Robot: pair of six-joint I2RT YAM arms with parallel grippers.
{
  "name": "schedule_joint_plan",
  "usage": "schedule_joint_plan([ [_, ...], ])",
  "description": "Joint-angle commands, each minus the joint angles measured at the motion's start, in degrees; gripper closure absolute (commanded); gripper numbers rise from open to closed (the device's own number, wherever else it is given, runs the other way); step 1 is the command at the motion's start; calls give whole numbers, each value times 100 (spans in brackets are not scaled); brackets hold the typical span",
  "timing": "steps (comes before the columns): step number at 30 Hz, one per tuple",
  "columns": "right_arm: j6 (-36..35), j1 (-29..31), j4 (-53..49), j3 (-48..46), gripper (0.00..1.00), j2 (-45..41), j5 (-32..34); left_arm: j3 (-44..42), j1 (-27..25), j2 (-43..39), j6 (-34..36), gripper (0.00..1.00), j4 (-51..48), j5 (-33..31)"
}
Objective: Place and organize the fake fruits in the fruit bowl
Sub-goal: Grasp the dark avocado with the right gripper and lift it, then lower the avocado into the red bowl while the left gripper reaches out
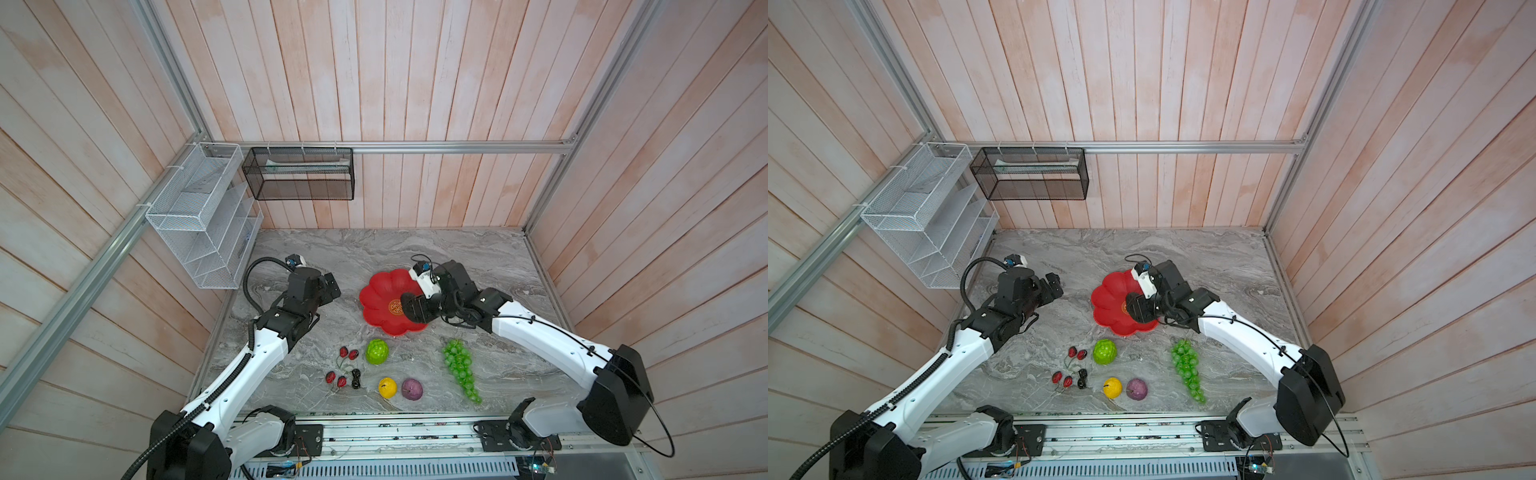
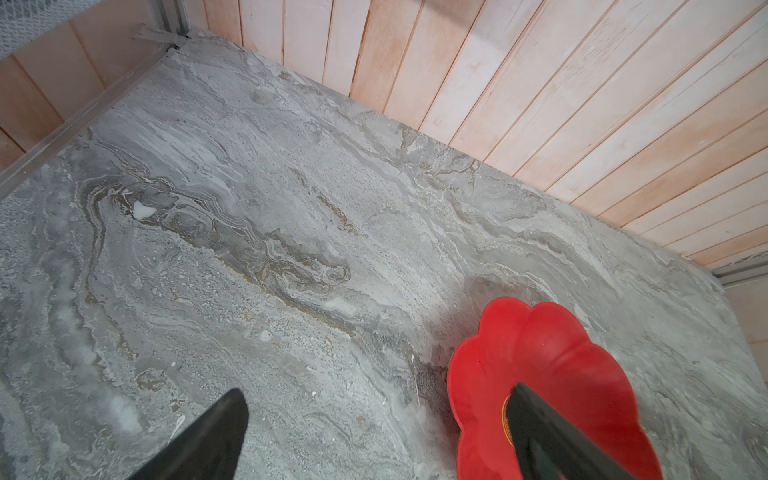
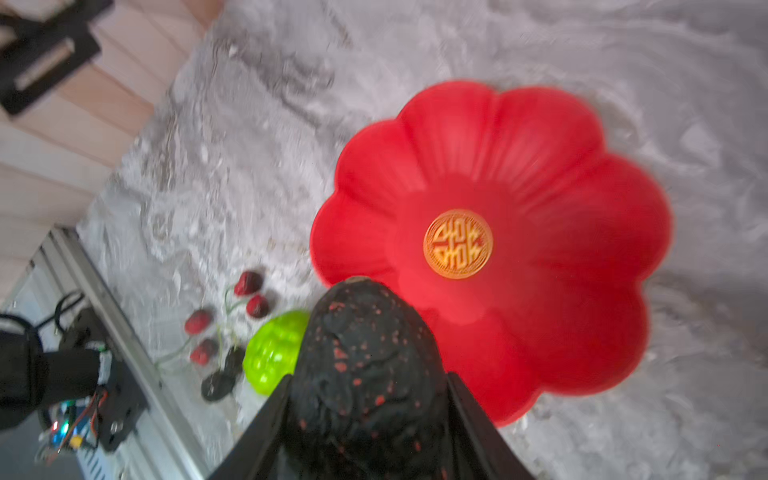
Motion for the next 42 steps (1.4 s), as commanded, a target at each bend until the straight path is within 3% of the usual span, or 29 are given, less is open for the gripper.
schedule_joint_plan([
  [1, -139, -265, 374, 304, 58, 661, -87, 95, -7, 40, 86, 1, -192, 41],
  [8, 33, -457, 712, 1309, 58, 2147, 34, 32, -7, 29, 120, 1, -288, 148],
  [14, 190, -482, 1070, 1312, 58, 2745, 287, 43, -6, 11, 113, 1, -396, 256],
  [27, 344, -526, 1488, 1328, 54, 3325, 505, 76, -3, -33, 65, 1, -481, 334],
  [34, 363, -568, 1680, 1259, 52, 3421, 453, 126, -6, -57, 104, 0, -474, 781],
  [42, 423, -572, 1718, 1205, 43, 3435, 407, 788, -7, 324, 55, 0, -1824, 490],
])
